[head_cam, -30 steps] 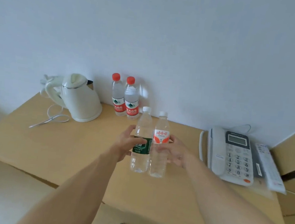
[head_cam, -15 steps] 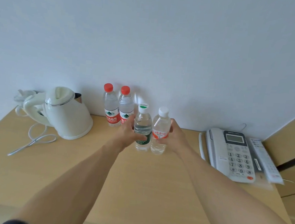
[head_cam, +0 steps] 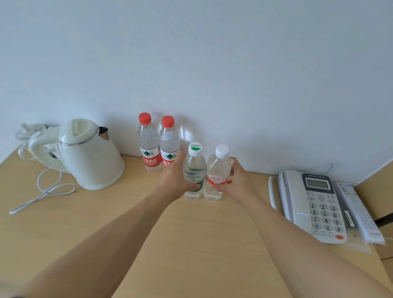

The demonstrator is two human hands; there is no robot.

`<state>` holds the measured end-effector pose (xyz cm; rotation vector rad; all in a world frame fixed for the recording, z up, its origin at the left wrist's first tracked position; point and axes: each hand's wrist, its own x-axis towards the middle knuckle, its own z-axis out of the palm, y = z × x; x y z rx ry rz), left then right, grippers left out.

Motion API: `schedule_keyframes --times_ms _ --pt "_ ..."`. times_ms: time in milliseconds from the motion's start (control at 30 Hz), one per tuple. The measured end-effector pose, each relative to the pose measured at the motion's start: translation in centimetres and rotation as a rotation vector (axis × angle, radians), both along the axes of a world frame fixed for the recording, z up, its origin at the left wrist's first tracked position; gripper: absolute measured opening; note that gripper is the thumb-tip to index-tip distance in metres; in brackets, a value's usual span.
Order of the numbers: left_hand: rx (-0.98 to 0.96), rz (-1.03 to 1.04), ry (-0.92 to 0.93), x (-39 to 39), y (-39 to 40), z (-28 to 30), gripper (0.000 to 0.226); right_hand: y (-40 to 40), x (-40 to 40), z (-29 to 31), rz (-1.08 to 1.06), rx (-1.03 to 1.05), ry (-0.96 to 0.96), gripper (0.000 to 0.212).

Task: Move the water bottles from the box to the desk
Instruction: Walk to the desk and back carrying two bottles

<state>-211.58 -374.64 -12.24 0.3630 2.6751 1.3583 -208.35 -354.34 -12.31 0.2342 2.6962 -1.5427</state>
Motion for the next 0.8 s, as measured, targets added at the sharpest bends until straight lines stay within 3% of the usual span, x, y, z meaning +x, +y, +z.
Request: schedule_keyframes --times_ms 133,300,433,800 --pt "-0.022 0.017 0.093 0.2 -0.8 0.6 0.084 -0.3 0.2 1.3 -0.029 -0.025 0.080 0.069" --pt "-0.098 0.030 0.300 0.4 -0.8 2.6 0.071 -0.6 -0.4 2.7 -0.004 0.090 0.162 0.070" --pt "-0.104 0.059 0.315 0.2 -0.4 2.7 0.058 -0.5 -0.6 3.1 0.020 0.224 0.158 0.064" --pt "-0.108 0.121 0.296 -3.5 0.5 3.4 0.047 -0.5 -0.6 3.0 0.008 0.262 0.146 0.070"
